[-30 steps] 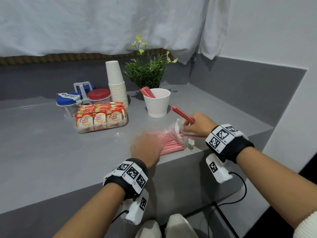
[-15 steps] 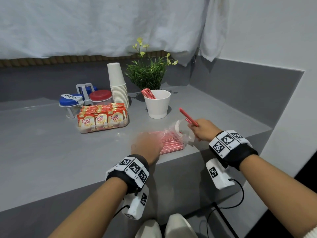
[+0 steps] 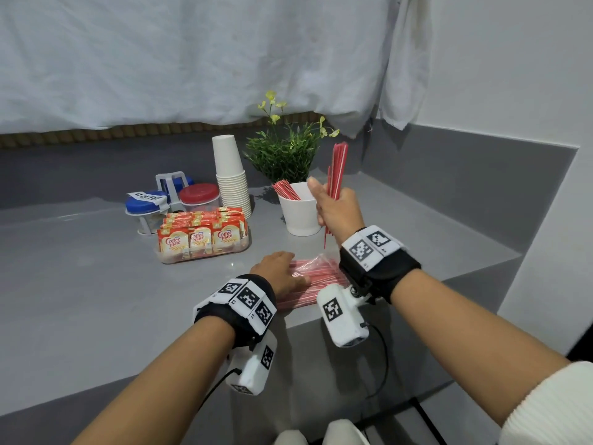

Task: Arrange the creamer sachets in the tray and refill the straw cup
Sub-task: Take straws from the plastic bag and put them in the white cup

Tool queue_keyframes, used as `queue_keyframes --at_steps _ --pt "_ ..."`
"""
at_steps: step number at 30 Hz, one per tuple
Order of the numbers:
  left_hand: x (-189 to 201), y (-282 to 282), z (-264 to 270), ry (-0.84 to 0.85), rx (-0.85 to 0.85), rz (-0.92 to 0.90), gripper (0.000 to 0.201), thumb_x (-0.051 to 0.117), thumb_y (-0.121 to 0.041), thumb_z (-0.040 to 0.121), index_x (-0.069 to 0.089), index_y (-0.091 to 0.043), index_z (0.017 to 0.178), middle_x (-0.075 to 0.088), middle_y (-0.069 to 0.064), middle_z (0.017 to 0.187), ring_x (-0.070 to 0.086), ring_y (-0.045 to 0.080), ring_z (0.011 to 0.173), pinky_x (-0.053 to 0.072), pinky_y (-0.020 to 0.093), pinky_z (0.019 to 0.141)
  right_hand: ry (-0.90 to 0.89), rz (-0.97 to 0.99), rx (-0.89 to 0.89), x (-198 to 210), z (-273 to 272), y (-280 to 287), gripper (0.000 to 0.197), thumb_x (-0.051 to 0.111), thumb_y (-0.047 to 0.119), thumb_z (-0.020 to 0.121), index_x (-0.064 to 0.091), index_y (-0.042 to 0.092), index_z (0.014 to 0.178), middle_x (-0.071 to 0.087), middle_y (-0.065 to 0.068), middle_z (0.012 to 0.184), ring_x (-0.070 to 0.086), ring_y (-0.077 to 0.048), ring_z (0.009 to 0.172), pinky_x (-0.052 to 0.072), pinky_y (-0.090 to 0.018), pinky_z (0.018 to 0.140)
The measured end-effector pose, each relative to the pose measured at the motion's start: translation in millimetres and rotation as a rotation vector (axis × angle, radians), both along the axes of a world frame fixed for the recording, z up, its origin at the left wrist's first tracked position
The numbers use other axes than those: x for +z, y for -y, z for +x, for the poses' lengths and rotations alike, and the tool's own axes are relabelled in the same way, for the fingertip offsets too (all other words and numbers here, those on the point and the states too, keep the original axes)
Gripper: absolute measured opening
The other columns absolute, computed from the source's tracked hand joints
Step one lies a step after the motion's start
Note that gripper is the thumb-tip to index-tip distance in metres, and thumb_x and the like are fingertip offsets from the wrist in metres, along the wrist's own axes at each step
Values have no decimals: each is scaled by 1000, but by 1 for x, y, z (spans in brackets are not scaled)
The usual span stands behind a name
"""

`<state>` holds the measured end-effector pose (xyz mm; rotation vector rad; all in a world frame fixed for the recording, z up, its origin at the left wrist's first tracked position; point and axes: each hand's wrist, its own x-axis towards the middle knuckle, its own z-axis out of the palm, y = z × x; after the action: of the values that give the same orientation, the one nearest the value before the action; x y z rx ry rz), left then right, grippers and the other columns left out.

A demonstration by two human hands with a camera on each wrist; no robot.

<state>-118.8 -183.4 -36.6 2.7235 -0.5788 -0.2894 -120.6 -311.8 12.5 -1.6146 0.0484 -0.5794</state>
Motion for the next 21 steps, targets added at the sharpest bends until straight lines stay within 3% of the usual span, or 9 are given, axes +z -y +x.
queue_keyframes --at_steps 4,10,12,16,21 --pt "0 -4 -3 -67 -38 34 55 62 -38 85 45 -10 129 54 10 127 52 25 114 41 33 97 -107 -86 19 -36 9 -9 28 61 30 87 50 14 67 50 -4 65 48 -12 53 40 -13 45" --pt "0 -5 1 -110 -36 11 59 65 -38 83 44 -12 130 54 9 127 52 24 115 41 33 99 -248 -98 72 -61 13 -9 29 56 33 90 51 11 71 50 -4 57 50 -16 51 44 -23 53" --pt "7 -4 6 -124 -27 41 59 63 -41 84 44 -11 131 54 8 130 52 24 117 40 32 99 -248 -40 68 -56 18 -9 31 54 35 91 52 8 77 48 -4 56 49 -17 49 44 -27 54" --pt "34 -3 24 -72 -6 95 61 52 -47 89 39 -12 138 45 7 141 43 23 129 34 34 106 -151 -18 28 -34 31 -9 48 50 37 92 46 10 53 47 -6 49 50 -17 45 45 -26 55" --pt "82 -3 54 62 15 2 47 49 -41 92 55 -7 124 57 10 127 53 25 117 40 31 95 -49 -51 -14 8 56 -4 60 41 43 95 41 11 44 46 -3 46 49 -16 48 46 -31 70"
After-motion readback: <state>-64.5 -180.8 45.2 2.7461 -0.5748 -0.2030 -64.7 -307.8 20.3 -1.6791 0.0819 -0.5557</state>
